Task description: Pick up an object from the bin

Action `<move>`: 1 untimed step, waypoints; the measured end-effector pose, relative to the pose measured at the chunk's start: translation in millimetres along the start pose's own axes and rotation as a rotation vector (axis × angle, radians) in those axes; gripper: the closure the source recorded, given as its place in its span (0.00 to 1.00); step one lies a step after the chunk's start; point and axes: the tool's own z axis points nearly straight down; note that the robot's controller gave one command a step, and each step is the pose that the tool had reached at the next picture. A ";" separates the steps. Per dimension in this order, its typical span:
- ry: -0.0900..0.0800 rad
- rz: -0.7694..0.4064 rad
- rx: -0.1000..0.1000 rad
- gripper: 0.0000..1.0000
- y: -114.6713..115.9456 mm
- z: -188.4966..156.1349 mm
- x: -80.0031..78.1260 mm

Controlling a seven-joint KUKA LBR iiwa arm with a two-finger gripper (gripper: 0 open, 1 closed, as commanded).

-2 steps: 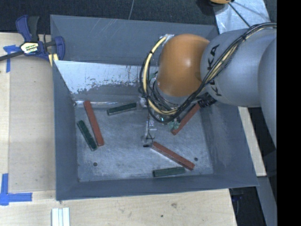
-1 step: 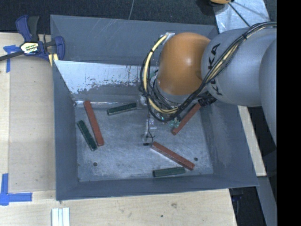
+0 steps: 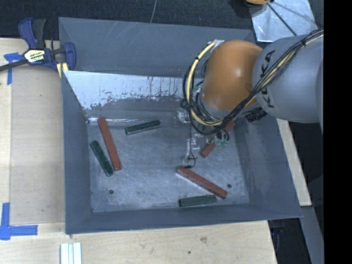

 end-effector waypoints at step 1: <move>0.001 0.048 0.002 0.00 -50.7 47.5 13.1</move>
Offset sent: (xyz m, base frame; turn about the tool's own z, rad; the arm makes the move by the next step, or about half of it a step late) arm -0.0578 -0.0472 -0.0619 -0.0273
